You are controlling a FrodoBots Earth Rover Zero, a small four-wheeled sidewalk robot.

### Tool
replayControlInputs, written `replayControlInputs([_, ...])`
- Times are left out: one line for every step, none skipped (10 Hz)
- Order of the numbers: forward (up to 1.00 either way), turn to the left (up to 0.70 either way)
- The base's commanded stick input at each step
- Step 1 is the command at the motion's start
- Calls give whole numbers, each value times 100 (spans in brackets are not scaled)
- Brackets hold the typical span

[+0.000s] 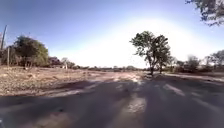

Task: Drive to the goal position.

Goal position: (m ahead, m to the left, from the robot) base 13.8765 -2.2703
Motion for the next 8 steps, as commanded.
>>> replayControlInputs([50,0])
replayControlInputs([50,0])
replayControlInputs([50,0])
replayControlInputs([50,0])
replayControlInputs([50,0])
replayControlInputs([50,0])
replayControlInputs([50,0])
replayControlInputs([50,0])
